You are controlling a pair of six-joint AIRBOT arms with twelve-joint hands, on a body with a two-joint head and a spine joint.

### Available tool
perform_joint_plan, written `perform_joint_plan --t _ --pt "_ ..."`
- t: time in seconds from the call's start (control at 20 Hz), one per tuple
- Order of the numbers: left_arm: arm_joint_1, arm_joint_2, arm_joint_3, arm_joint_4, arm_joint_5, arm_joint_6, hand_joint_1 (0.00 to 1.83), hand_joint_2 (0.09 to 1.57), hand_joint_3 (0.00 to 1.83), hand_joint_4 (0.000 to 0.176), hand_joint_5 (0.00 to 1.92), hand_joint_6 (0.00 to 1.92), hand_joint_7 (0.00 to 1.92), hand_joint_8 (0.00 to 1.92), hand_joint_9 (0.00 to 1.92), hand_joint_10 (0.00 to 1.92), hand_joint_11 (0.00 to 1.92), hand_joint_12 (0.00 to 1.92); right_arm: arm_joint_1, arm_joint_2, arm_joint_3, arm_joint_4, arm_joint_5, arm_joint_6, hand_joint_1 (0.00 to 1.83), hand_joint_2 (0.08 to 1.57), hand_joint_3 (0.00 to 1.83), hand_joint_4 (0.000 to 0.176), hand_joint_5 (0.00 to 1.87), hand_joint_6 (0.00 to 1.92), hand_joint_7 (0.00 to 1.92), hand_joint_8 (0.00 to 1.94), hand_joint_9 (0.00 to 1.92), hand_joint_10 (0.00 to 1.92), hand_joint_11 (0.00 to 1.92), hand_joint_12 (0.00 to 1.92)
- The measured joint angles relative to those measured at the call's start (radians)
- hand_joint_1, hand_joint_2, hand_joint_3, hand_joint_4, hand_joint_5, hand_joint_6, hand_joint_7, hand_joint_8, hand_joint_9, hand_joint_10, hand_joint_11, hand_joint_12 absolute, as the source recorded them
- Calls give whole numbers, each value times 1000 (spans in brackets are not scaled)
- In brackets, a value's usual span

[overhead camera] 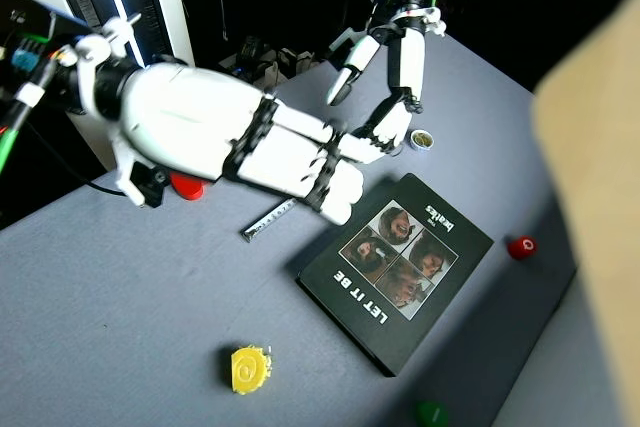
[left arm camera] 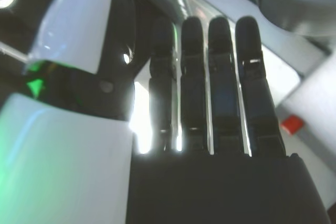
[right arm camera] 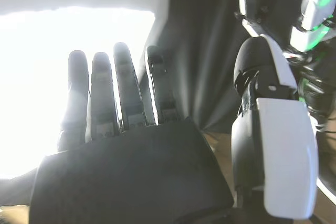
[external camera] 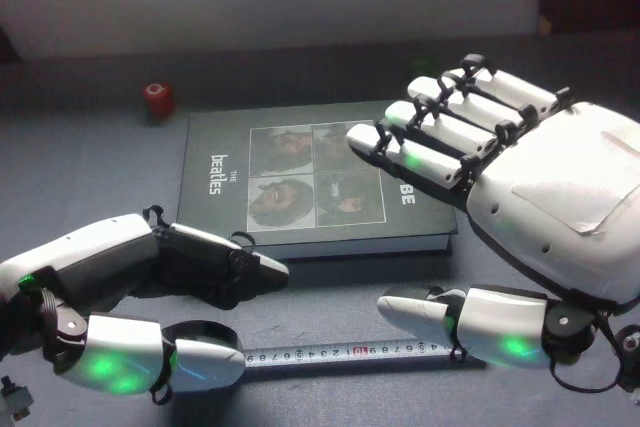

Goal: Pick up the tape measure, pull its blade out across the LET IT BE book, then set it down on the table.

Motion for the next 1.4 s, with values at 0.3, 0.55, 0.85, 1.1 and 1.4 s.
perform_joint_plan --t 0.3,0.55,0.85,1.1,1.4 --pt "3 -23 11 -49 -39 62 1153 1007 0 0 672 0 610 1 542 0 302 676 40 6 0 -2 4 -47 127 1109 4 93 101 0 169 0 85 1 0 448" --pt "29 -50 15 -76 -66 105 1162 1008 0 0 671 0 611 1 546 2 311 678 102 13 -3 -29 -26 -137 130 1109 4 94 126 11 183 6 82 0 0 451" --pt "82 -76 43 -91 -125 154 1163 1007 0 0 649 0 615 2 540 3 308 677 67 20 5 34 -58 -76 133 1108 1 95 115 6 155 0 86 1 0 448" --pt "100 -84 62 -80 -162 180 1168 1008 0 0 651 0 613 0 535 0 303 675 69 10 6 107 -38 -67 146 1103 0 94 125 8 163 3 85 0 0 457" --pt "113 -108 71 -94 -196 231 1172 1017 3 0 628 5 606 0 538 4 313 678 74 -25 83 -16 -42 153 118 1114 4 94 126 6 174 5 84 0 0 462"
